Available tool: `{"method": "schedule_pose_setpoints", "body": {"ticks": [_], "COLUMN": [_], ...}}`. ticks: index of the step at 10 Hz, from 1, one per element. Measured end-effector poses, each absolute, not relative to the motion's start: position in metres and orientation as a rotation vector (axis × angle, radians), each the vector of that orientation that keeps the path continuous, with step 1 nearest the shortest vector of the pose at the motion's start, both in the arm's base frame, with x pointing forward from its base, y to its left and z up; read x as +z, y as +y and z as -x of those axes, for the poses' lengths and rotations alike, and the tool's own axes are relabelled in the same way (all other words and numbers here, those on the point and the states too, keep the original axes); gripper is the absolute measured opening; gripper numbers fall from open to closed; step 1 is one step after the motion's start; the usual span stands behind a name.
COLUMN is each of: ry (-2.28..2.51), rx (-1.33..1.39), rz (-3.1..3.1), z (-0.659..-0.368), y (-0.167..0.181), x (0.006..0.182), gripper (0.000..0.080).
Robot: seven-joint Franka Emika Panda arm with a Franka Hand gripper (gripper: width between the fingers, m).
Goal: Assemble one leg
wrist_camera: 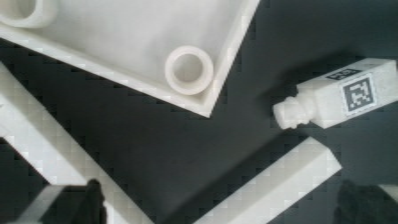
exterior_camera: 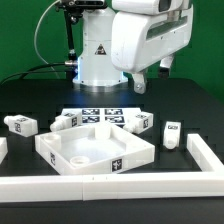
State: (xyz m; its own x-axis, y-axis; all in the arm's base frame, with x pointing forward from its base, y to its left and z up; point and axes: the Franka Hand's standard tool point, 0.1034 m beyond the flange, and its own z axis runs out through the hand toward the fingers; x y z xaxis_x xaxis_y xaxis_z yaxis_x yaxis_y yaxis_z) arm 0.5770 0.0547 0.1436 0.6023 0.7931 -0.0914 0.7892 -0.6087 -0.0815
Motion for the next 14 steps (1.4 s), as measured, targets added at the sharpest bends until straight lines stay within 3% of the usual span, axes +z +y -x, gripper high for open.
{"method": "schedule_pose_setpoints", "body": {"ticks": [4, 6, 8, 9, 12, 14], "ry": [-1.36, -1.299, -1.352, -1.335, -1.33, -0.945], "rx": [0.177, 0.169, 0.121, 0.15, 0.151, 0.178], "rz": [2.792, 2.824, 2.799, 2.795, 2.797, 2.953], "z": [-0.575, -0.551, -0.55, -0.55, -0.55, -0.53], "y": [0.055, 0.043, 0.002, -0.003, -0.001, 0.035], "x": [0.141, 0.116, 0.088, 0.085, 0.085, 0.081], "gripper": [0.065, 0.065, 0.065, 0.065, 0.065, 0.065]}}
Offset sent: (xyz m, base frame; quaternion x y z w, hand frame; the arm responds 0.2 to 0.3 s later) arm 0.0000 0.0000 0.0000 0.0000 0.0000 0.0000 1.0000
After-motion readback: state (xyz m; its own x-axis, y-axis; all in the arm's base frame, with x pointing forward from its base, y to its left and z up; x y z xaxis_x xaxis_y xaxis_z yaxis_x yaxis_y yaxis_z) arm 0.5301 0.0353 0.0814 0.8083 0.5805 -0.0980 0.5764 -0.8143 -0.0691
